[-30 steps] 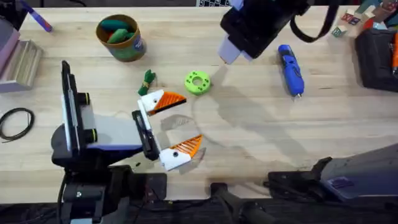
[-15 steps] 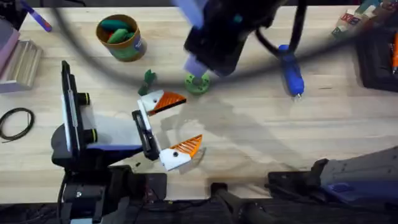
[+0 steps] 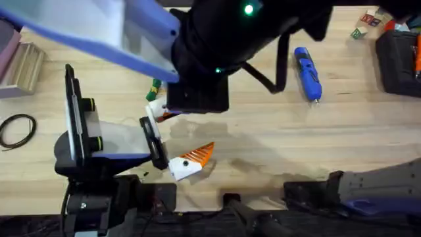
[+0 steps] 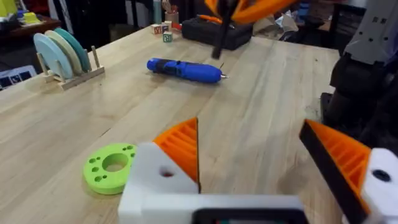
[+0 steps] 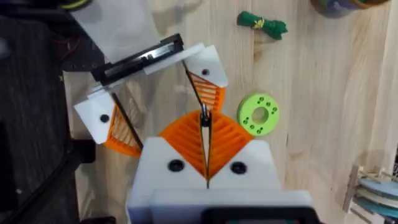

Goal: Pick up the gripper from the table and insert it into the empty holder that is missing its gripper. Then pick up a screw, insert it into the mounting hole, and use the screwdriver to tighten it. Finally, clean up the table by picking up the vegetable and placing it into the bucket.

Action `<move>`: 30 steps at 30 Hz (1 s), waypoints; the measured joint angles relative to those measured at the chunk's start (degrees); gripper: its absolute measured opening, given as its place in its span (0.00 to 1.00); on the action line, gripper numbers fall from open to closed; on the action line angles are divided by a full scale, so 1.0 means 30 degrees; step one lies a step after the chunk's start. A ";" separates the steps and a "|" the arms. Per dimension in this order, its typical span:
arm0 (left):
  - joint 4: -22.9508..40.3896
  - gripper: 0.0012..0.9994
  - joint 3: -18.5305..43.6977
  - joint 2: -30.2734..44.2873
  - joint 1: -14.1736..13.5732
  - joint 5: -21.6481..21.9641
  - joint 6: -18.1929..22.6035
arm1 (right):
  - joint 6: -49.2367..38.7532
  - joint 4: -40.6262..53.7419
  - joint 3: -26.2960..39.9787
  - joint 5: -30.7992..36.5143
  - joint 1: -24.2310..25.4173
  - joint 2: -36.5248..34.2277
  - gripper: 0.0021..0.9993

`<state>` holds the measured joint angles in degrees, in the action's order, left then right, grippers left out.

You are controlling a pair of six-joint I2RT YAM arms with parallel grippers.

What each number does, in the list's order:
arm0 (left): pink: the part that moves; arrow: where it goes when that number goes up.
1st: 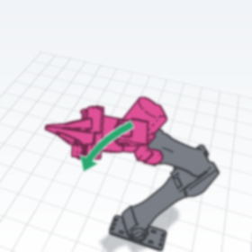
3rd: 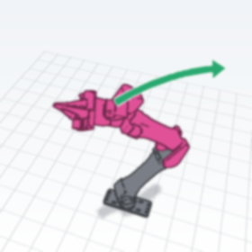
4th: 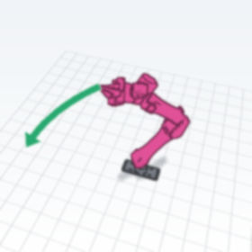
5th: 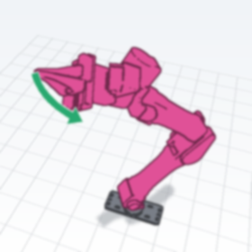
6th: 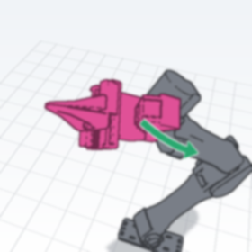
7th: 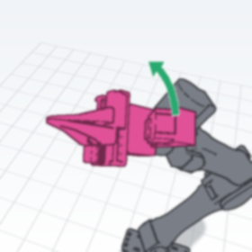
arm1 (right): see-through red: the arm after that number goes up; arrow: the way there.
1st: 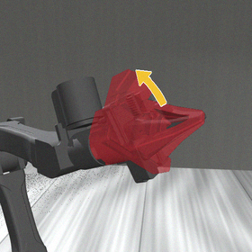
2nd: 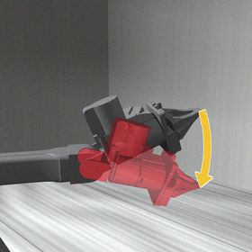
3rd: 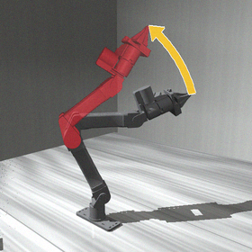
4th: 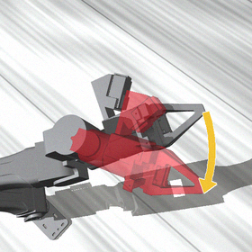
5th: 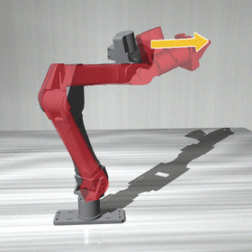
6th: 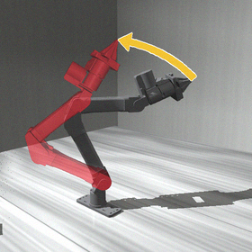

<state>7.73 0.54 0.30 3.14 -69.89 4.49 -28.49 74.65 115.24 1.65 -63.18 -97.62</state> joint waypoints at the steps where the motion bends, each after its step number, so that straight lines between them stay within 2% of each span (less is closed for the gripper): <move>1: 0.0000 0.99 0.0000 0.0002 0.0000 0.0000 0.0000 | -0.0140 -0.0062 0.0000 0.0000 -0.0062 -0.0014 0.00; 8: 0.0000 0.99 0.0000 0.0006 0.0000 0.0000 0.0000 | -0.0874 -0.0338 0.0000 0.0000 -0.0158 -0.0633 0.00; 20: 0.0000 0.99 0.0000 0.0006 0.0000 0.0000 0.0000 | -0.4384 -0.0847 0.0000 0.0088 -0.0435 -0.1691 0.00; 30: -0.0004 0.99 0.0000 0.0003 0.0000 0.0000 0.0000 | -0.5340 -0.1156 0.0000 0.0153 -0.0134 -0.1916 0.00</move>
<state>7.71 0.54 0.31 3.14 -69.89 4.49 -44.51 71.18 115.24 2.11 -63.58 -103.37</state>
